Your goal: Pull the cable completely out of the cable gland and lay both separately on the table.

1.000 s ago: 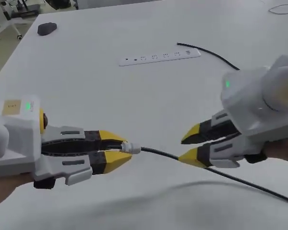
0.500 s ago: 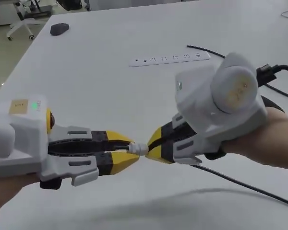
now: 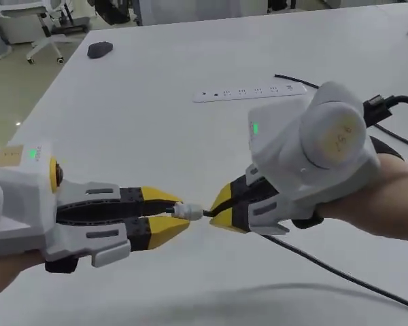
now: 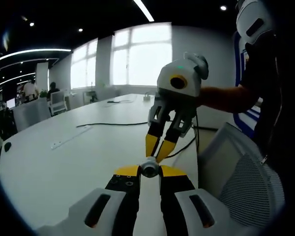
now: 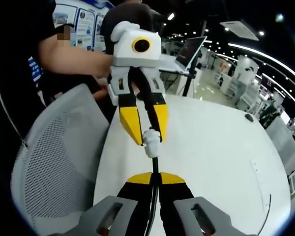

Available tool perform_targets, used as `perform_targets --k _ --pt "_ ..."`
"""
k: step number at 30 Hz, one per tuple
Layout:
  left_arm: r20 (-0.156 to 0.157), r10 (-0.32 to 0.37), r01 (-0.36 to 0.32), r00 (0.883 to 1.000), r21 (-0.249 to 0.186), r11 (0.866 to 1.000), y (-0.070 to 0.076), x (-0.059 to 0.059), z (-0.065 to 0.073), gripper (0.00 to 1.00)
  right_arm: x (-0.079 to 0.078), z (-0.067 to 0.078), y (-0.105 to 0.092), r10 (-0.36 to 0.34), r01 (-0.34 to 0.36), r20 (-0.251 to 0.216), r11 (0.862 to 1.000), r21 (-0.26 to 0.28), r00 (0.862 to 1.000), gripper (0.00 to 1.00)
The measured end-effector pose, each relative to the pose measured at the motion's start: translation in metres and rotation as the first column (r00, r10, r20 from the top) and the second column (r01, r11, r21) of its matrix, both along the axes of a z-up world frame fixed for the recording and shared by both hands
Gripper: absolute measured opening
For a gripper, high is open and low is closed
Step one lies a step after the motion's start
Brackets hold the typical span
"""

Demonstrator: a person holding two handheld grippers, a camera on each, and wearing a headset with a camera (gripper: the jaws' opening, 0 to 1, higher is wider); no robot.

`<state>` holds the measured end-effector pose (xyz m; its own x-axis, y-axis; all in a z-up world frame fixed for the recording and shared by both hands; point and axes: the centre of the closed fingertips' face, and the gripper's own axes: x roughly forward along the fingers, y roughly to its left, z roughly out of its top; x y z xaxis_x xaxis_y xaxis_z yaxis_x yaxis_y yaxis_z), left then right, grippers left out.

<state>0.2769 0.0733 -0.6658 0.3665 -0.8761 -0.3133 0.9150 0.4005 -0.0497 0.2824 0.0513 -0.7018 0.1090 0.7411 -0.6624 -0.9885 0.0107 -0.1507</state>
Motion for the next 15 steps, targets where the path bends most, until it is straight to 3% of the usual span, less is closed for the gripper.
perform_targets --k 4,6,9,15 --pt "0.018 0.045 -0.045 0.999 -0.022 0.999 0.015 -0.004 0.011 0.14 0.001 0.001 0.001 -0.002 0.002 0.005 1.000 -0.011 1.000 0.00" --pt "0.033 0.078 -0.077 0.996 -0.029 0.997 0.026 -0.005 0.014 0.14 0.005 0.002 0.004 -0.038 0.038 -0.003 0.999 -0.008 0.999 0.00" --pt "0.040 0.128 -0.125 0.991 -0.068 0.990 0.043 -0.007 0.022 0.14 0.008 0.001 0.008 -0.044 0.045 0.003 0.999 -0.018 0.999 0.00" --pt "0.043 0.226 -0.223 0.973 -0.075 0.972 0.086 -0.014 0.020 0.14 0.010 0.009 0.028 -0.043 0.043 0.001 0.999 0.009 0.999 0.00"
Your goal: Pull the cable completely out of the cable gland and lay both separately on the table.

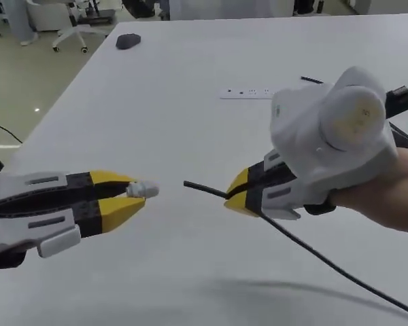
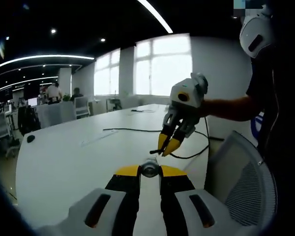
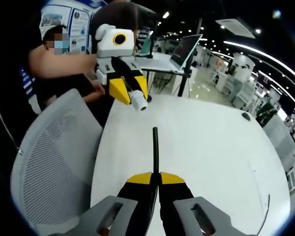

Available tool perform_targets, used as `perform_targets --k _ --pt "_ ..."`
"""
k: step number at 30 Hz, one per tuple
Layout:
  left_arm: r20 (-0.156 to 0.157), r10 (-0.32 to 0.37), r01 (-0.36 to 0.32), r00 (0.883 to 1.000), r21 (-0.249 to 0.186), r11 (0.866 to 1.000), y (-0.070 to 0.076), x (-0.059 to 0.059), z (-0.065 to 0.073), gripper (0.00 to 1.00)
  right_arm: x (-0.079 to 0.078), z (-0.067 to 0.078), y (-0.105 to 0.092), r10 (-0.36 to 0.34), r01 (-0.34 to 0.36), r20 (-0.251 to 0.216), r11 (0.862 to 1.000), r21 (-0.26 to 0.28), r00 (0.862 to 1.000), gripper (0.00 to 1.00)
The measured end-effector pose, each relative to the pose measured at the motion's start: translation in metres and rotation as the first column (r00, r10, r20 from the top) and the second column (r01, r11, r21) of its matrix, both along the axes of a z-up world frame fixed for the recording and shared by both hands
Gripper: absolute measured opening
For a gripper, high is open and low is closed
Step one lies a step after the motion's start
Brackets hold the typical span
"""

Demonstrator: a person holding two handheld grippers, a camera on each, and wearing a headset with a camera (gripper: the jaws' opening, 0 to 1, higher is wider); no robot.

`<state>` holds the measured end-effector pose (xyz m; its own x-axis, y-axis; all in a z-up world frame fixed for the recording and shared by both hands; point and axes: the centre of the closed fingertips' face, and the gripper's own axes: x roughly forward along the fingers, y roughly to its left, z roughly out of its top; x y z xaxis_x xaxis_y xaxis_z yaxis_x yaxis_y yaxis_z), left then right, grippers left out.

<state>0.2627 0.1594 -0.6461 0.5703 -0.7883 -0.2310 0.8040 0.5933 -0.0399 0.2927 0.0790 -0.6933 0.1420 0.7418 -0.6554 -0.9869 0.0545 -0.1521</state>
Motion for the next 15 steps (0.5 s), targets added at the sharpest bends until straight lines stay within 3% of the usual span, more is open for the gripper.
perform_targets --k 4,9,12,13,14,15 --pt "-0.003 0.059 -0.059 0.998 -0.017 0.998 0.024 -0.008 -0.005 0.14 0.005 0.013 0.031 -0.044 0.046 -0.021 0.995 0.088 0.999 0.00" --pt "-0.011 0.133 -0.133 0.991 -0.017 0.991 0.052 -0.015 -0.018 0.14 0.008 0.019 0.067 -0.042 0.043 -0.011 0.987 0.155 0.999 0.00" --pt "-0.026 0.187 -0.188 0.982 -0.048 0.981 0.070 -0.019 -0.029 0.14 0.009 0.018 0.091 -0.030 0.033 -0.021 0.982 0.188 0.999 0.00" --pt "-0.038 0.196 -0.198 0.980 -0.059 0.978 0.074 -0.021 -0.034 0.14 0.009 0.012 0.101 -0.017 0.026 -0.048 0.980 0.199 0.999 0.00" --pt "-0.071 0.206 -0.211 0.976 -0.075 0.975 0.076 -0.023 -0.040 0.14 0.009 0.007 0.108 -0.020 0.034 -0.072 0.979 0.202 0.997 0.00" --pt "-0.064 0.226 -0.230 0.972 -0.061 0.971 0.083 -0.023 -0.048 0.14 0.012 0.002 0.116 -0.026 0.041 -0.077 0.978 0.206 0.997 0.00"
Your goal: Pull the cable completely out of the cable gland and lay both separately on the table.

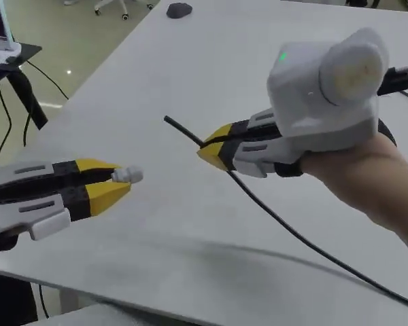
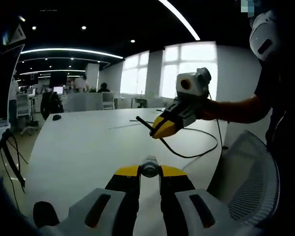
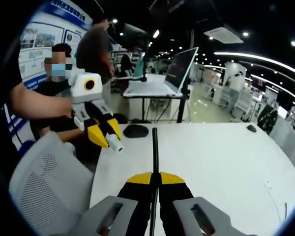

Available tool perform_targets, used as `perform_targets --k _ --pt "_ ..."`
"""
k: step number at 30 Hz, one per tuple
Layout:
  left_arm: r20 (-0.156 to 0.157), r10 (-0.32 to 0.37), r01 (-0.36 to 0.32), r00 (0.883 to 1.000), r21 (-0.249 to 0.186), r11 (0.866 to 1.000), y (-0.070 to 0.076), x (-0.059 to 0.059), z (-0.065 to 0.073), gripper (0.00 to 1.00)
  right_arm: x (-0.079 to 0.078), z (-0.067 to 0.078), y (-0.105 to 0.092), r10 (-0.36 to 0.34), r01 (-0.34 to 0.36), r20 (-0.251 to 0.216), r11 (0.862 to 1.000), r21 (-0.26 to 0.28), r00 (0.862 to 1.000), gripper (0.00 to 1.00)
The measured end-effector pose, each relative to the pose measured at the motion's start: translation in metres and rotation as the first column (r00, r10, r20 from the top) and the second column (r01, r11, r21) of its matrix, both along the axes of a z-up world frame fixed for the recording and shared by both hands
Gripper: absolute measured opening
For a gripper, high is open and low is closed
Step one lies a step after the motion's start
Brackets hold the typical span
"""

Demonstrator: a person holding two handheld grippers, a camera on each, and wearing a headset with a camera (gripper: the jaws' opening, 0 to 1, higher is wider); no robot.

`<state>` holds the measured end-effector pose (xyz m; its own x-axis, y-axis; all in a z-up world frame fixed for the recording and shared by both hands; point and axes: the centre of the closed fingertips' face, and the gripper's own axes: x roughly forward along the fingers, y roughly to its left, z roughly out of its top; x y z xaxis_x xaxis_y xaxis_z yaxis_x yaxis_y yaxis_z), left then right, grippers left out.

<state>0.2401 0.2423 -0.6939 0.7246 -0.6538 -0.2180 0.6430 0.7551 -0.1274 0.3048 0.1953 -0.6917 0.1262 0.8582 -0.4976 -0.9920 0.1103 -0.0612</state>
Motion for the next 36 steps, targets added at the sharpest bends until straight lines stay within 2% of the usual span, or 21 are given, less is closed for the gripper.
perform_targets --k 4,8,9,11,12,13,15,16,18,20,22,23,24,27,31,33,34,36 --pt "-0.024 0.035 -0.035 0.999 -0.012 0.999 0.012 -0.001 -0.022 0.14 0.005 -0.018 0.026 -0.019 0.019 -0.021 1.000 0.014 1.000 0.00" --pt "-0.033 0.077 -0.078 0.996 -0.027 0.997 0.023 0.000 -0.038 0.14 0.009 -0.035 0.048 -0.047 0.049 -0.055 0.998 0.034 0.997 0.00" --pt "-0.036 0.095 -0.097 0.995 -0.029 0.995 0.027 0.001 -0.044 0.14 0.008 -0.041 0.055 -0.034 0.037 -0.073 0.998 0.048 0.997 0.00" --pt "-0.047 0.108 -0.111 0.993 -0.076 0.991 0.029 0.001 -0.050 0.14 0.013 -0.054 0.062 -0.066 0.070 -0.095 0.997 0.035 0.993 0.00" --pt "-0.051 0.117 -0.121 0.992 -0.072 0.990 0.032 0.001 -0.055 0.14 0.015 -0.061 0.068 -0.075 0.080 -0.111 0.996 0.041 0.991 0.00" --pt "-0.072 0.134 -0.138 0.988 -0.061 0.988 0.035 0.001 -0.066 0.14 0.016 -0.065 0.072 -0.088 0.095 -0.130 0.994 0.050 0.988 0.00" --pt "-0.071 0.142 -0.146 0.987 -0.069 0.987 0.037 -0.001 -0.073 0.14 0.016 -0.074 0.079 -0.097 0.107 -0.155 0.992 0.061 0.983 0.00" --pt "-0.070 0.148 -0.153 0.987 -0.074 0.985 0.036 -0.001 -0.077 0.14 0.016 -0.080 0.083 -0.099 0.110 -0.155 0.992 0.059 0.983 0.00" --pt "-0.073 0.164 -0.168 0.984 -0.045 0.985 0.039 0.001 -0.087 0.14 0.016 -0.088 0.087 -0.105 0.114 -0.155 0.992 0.051 0.982 0.00" --pt "-0.088 0.177 -0.182 0.980 -0.055 0.982 0.040 0.001 -0.095 0.14 0.017 -0.097 0.091 -0.110 0.117 -0.152 0.992 0.040 0.982 0.00" --pt "-0.086 0.197 -0.201 0.977 -0.044 0.979 0.044 0.002 -0.099 0.14 0.018 -0.104 0.094 -0.117 0.123 -0.148 0.992 0.036 0.982 0.00" --pt "-0.089 0.206 -0.211 0.974 -0.045 0.977 0.045 0.002 -0.101 0.14 0.018 -0.105 0.095 -0.119 0.126 -0.145 0.991 0.036 0.982 0.00" --pt "-0.091 0.211 -0.215 0.973 -0.043 0.976 0.046 0.002 -0.103 0.15 0.022 -0.106 0.095 -0.132 0.136 -0.122 0.990 0.031 0.984 0.00" --pt "-0.091 0.203 -0.206 0.975 -0.029 0.978 0.044 0.001 -0.105 0.15 0.023 -0.110 0.096 -0.125 0.127 -0.092 0.992 0.020 0.988 0.00" --pt "-0.093 0.201 -0.202 0.975 -0.006 0.979 0.042 0.003 -0.110 0.15 0.026 -0.113 0.095 -0.139 0.142 -0.111 0.990 0.014 0.984 0.00" --pt "-0.089 0.203 -0.201 0.975 0.039 0.979 0.043 0.003 -0.115 0.15 0.026 -0.114 0.095 -0.136 0.138 -0.102 0.990 0.010 0.985 0.00" --pt "-0.098 0.197 -0.193 0.975 0.053 0.980 0.041 0.003 -0.118 0.15 0.024 -0.116 0.095 -0.127 0.128 -0.103 0.992 0.002 0.987 0.00" --pt "-0.087 0.199 -0.196 0.976 0.040 0.980 0.039 0.003 -0.115 0.15 0.024 -0.122 0.093 -0.115 0.114 -0.073 0.993 -0.026 0.991 0.00"
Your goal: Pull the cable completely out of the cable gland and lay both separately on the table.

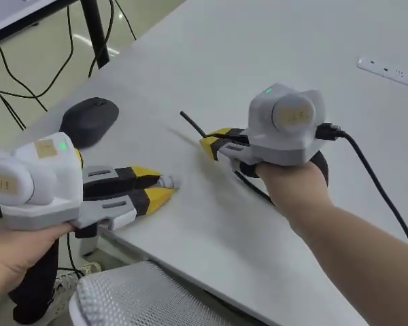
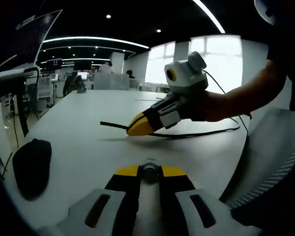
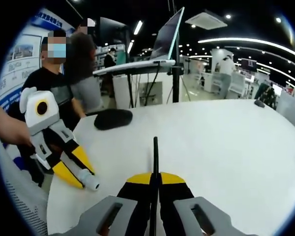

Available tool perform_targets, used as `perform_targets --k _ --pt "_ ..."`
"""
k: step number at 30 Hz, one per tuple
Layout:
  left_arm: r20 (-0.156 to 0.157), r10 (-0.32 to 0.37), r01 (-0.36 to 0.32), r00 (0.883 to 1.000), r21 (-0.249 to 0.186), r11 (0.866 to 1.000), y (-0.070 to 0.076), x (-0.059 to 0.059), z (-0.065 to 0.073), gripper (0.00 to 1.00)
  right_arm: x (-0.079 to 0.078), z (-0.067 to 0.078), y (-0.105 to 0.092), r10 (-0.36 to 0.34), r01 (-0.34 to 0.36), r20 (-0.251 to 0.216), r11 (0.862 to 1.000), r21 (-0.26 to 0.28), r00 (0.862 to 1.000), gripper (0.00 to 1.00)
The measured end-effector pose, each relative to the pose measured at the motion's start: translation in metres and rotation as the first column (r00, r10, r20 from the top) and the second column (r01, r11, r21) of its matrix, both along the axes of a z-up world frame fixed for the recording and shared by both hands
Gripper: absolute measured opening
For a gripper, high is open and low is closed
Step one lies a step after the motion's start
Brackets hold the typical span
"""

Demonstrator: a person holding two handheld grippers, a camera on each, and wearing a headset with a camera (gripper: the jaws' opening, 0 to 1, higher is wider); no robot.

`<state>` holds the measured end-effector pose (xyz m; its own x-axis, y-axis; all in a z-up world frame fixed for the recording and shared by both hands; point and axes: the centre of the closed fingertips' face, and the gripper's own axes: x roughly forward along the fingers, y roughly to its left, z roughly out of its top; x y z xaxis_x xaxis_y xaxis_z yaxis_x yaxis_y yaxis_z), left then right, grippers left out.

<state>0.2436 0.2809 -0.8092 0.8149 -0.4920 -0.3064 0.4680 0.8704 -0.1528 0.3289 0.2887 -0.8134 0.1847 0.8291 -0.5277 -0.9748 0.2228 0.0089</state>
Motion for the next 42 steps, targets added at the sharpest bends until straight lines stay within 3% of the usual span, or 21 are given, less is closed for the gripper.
perform_targets --k 3,6,7,8,9,12,14,15,18,23,26,27,29,30,33,35,38,39,42 --pt "0.011 0.009 -0.009 1.000 0.005 1.000 0.002 0.001 -0.001 0.15 -0.003 -0.009 -0.004 0.026 -0.025 0.016 0.999 -0.046 1.000 0.00" --pt "0.009 0.015 -0.015 1.000 -0.009 1.000 0.004 0.001 -0.002 0.15 -0.004 -0.010 0.001 0.033 -0.033 0.024 0.999 -0.032 0.999 0.00" --pt "-0.027 0.032 -0.034 0.999 -0.065 0.997 0.004 0.001 -0.002 0.15 -0.002 -0.011 -0.001 0.030 -0.029 0.033 0.999 -0.035 0.999 0.00" --pt "-0.039 0.035 -0.037 0.999 -0.075 0.996 0.005 0.001 -0.003 0.15 0.000 -0.011 -0.001 0.028 -0.026 0.035 0.999 -0.036 0.999 0.01" --pt "-0.010 0.029 -0.029 1.000 -0.027 0.999 0.008 0.002 -0.002 0.15 0.000 -0.013 0.000 0.031 -0.030 0.022 0.999 -0.033 0.999 0.01" --pt "-0.032 0.019 -0.020 0.999 -0.030 0.999 0.005 0.001 -0.005 0.16 0.006 -0.013 -0.001 -0.003 0.004 0.024 0.999 -0.032 1.000 0.07" --pt "-0.023 0.020 -0.021 1.000 -0.025 0.999 0.007 0.002 -0.004 0.16 0.007 -0.014 -0.002 -0.025 0.025 -0.025 0.999 -0.026 0.999 0.13" --pt "-0.025 0.022 -0.022 0.999 -0.029 0.999 0.007 0.002 -0.004 0.17 0.009 -0.013 -0.002 -0.028 0.027 -0.011 0.999 -0.027 1.000 0.19" --pt "-0.017 0.029 -0.031 0.999 -0.075 0.997 0.006 0.005 0.000 0.42 0.012 -0.012 -0.007 -0.052 0.051 -0.018 0.998 -0.039 0.998 0.29" --pt "-0.023 0.040 -0.041 0.999 -0.053 0.998 0.009 0.008 0.004 0.70 0.019 -0.007 -0.023 -0.134 0.132 -0.048 0.991 -0.032 0.990 0.55" --pt "-0.019 0.053 -0.054 0.998 -0.080 0.995 0.007 0.013 0.011 0.99 0.027 0.004 -0.040 -0.194 0.193 -0.049 0.981 -0.009 0.980 0.75" --pt "-0.035 0.055 -0.057 0.998 -0.070 0.996 0.007 0.013 0.012 0.98 0.031 0.007 -0.048 -0.215 0.216 -0.056 0.976 0.001 0.975 0.82" --pt "-0.037 0.053 -0.055 0.998 -0.068 0.996 0.005 0.016 0.019 0.99 0.035 0.014 -0.064 -0.245 0.246 -0.066 0.969 0.018 0.967 0.96" --pt "-0.035 0.040 -0.042 0.999 -0.077 0.996 0.001 0.017 0.023 0.99 0.035 0.016 -0.074 -0.252 0.253 -0.068 0.967 0.014 0.965 0.99" --pt "-0.027 0.007 -0.009 1.000 -0.053 0.999 -0.009 0.022 0.036 0.99 0.041 0.022 -0.120 -0.306 0.305 -0.035 0.952 -0.032 0.951 0.99" --pt "-0.012 -0.009 0.009 1.000 -0.037 0.999 -0.014 0.025 0.043 0.99 0.042 0.027 -0.144 -0.338 0.336 -0.045 0.941 -0.044 0.940 0.99" --pt "0.043 -0.060 0.061 0.997 -0.023 0.998 -0.028 0.031 0.060 0.99 0.043 0.035 -0.189 -0.379 0.375 -0.048 0.924 -0.068 0.924 0.99" --pt "0.031 -0.072 0.073 0.997 -0.019 0.997 -0.034 0.032 0.062 0.99 0.042 0.038 -0.210 -0.393 0.389 -0.040 0.917 -0.084 0.919 0.99" --pt "0.040 -0.118 0.118 0.992 -0.005 0.993 -0.050 0.036 0.071 0.99 0.037 0.046 -0.259 -0.420 0.415 -0.023 0.902 -0.121 0.907 0.99"
